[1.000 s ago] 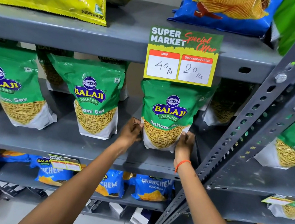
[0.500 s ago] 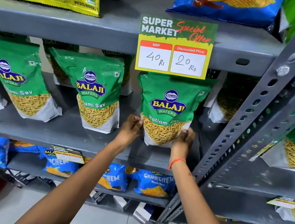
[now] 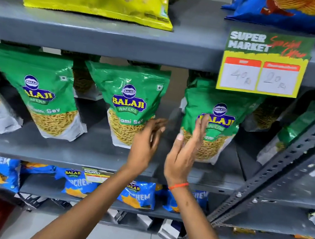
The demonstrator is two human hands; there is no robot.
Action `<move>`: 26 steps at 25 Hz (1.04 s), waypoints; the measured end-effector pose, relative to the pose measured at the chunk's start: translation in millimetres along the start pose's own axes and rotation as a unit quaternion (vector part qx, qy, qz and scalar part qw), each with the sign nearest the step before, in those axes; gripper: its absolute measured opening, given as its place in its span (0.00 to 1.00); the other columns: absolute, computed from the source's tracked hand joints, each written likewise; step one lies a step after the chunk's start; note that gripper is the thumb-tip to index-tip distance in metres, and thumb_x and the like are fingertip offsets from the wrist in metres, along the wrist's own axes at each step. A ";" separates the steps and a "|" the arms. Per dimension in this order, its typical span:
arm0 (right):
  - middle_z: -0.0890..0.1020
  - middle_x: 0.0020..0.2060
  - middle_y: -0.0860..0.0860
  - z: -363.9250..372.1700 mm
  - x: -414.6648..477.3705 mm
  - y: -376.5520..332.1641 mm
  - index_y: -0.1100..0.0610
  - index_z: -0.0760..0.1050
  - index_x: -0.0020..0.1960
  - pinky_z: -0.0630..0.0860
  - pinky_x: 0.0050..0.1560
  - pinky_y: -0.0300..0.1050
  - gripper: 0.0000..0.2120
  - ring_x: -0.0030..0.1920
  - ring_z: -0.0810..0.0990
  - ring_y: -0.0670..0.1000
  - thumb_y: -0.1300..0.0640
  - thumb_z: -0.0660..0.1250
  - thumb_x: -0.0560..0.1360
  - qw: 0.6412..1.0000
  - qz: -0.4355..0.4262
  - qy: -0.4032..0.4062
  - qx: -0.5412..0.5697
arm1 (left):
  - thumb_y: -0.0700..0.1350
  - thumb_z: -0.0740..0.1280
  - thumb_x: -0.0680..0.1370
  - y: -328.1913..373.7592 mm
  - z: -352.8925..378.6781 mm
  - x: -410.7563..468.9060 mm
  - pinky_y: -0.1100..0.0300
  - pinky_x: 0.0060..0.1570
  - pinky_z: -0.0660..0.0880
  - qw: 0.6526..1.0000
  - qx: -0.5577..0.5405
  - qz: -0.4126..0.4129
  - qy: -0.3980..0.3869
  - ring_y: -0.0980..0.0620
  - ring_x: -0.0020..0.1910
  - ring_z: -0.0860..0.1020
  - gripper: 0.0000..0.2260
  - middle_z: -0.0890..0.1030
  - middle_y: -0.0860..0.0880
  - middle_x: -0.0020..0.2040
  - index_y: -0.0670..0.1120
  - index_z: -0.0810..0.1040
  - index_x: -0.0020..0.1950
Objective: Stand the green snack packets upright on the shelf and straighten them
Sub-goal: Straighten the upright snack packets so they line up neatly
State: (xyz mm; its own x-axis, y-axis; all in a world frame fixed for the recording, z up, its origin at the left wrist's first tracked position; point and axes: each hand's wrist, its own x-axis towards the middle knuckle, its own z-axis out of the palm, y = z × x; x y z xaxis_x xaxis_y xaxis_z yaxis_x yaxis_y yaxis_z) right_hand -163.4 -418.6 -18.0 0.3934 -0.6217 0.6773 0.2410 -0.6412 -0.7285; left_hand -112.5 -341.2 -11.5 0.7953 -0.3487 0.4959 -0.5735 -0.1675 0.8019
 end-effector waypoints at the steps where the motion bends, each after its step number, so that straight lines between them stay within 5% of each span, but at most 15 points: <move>1: 0.55 0.73 0.52 13.4 -1.6 -7.4 0.55 0.52 0.73 0.49 0.77 0.45 0.24 0.76 0.51 0.47 0.58 0.52 0.78 1.000 -0.024 -0.010 -0.007 | 0.39 0.60 0.79 -5.4 -14.7 -0.4 0.67 0.52 0.73 1.000 -0.010 0.012 0.022 0.61 0.51 0.79 0.09 0.81 0.49 0.53 0.41 0.74 0.58; 3: 0.56 0.72 0.53 38.3 -3.1 -14.1 0.58 0.53 0.73 0.49 0.77 0.44 0.24 0.76 0.52 0.50 0.60 0.52 0.78 0.999 -0.032 -0.022 -0.013 | 0.39 0.61 0.79 -15.4 -40.9 1.7 0.69 0.53 0.74 0.997 -0.024 0.014 0.069 0.66 0.50 0.78 0.07 0.80 0.53 0.51 0.43 0.74 0.56; 7: 0.59 0.73 0.56 86.1 -13.4 -19.9 0.60 0.55 0.72 0.52 0.76 0.46 0.23 0.74 0.55 0.54 0.62 0.54 0.78 0.999 0.008 -0.046 -0.017 | 0.43 0.65 0.78 -54.3 -92.2 4.4 0.52 0.51 0.77 0.989 -0.037 -0.044 0.136 0.54 0.49 0.78 0.09 0.79 0.47 0.52 0.45 0.72 0.58; 9: 0.58 0.74 0.60 91.3 -17.6 -5.7 0.62 0.55 0.73 0.51 0.76 0.41 0.24 0.75 0.54 0.53 0.61 0.56 0.79 0.995 0.068 -0.068 -0.030 | 0.46 0.67 0.76 -74.0 -97.8 5.6 0.55 0.51 0.75 0.985 0.002 -0.098 0.141 0.49 0.51 0.75 0.16 0.74 0.42 0.58 0.44 0.70 0.61; 12: 0.58 0.75 0.56 96.4 -27.1 7.3 0.59 0.52 0.74 0.53 0.76 0.41 0.29 0.75 0.55 0.49 0.52 0.58 0.78 0.963 0.232 -0.133 0.036 | 0.47 0.69 0.74 -101.3 -101.9 7.4 0.63 0.60 0.67 0.971 -0.034 -0.230 0.051 0.53 0.63 0.69 0.27 0.68 0.43 0.70 0.43 0.64 0.70; 14: 0.62 0.74 0.54 94.5 -32.6 11.5 0.56 0.56 0.73 0.57 0.69 0.26 0.26 0.71 0.61 0.42 0.49 0.58 0.78 0.930 0.305 -0.177 0.102 | 0.47 0.66 0.76 -112.6 -102.4 10.1 0.55 0.68 0.65 0.947 -0.116 -0.294 -0.053 0.49 0.70 0.67 0.25 0.68 0.45 0.71 0.44 0.64 0.71; 15: 0.67 0.71 0.53 92.2 -33.5 14.9 0.54 0.60 0.71 0.60 0.67 0.26 0.23 0.68 0.65 0.42 0.49 0.58 0.78 0.921 0.315 -0.201 0.106 | 0.47 0.65 0.77 -116.0 -102.0 10.4 0.53 0.68 0.66 0.938 -0.137 -0.307 -0.080 0.47 0.70 0.68 0.21 0.70 0.46 0.69 0.44 0.66 0.69; 18: 0.74 0.62 0.49 84.4 -33.0 24.2 0.50 0.68 0.62 0.66 0.68 0.48 0.17 0.63 0.72 0.46 0.44 0.58 0.76 0.923 0.305 -0.204 0.113 | 0.46 0.64 0.78 -113.8 -98.4 7.7 0.61 0.56 0.73 0.943 -0.144 -0.290 -0.081 0.48 0.59 0.74 0.11 0.78 0.48 0.56 0.46 0.72 0.59; 21: 0.75 0.63 0.54 79.9 -34.3 31.7 0.53 0.69 0.62 0.68 0.67 0.52 0.18 0.64 0.73 0.52 0.45 0.57 0.77 0.926 0.299 -0.194 0.124 | 0.43 0.65 0.78 -103.7 -96.7 0.5 0.75 0.43 0.72 0.952 -0.142 -0.266 -0.060 0.56 0.48 0.76 0.05 0.77 0.57 0.44 0.49 0.73 0.52; 26: 0.77 0.58 0.60 81.9 -18.9 33.8 0.62 0.71 0.60 0.71 0.58 0.46 0.13 0.56 0.74 0.51 0.56 0.56 0.80 0.928 0.328 -0.121 0.132 | 0.40 0.63 0.79 -91.0 -101.6 16.8 0.59 0.44 0.70 0.948 -0.187 -0.246 0.071 0.53 0.41 0.74 0.03 0.78 0.47 0.42 0.45 0.75 0.47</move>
State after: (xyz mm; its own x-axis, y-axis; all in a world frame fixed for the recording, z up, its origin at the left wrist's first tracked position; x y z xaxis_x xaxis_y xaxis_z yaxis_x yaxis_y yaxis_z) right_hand -90.0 -391.8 -63.8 0.7118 -0.6998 0.0600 0.0763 -0.0079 -0.9971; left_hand -26.9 -238.1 -42.3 0.9822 -0.1812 0.0486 -0.0362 0.0707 0.9968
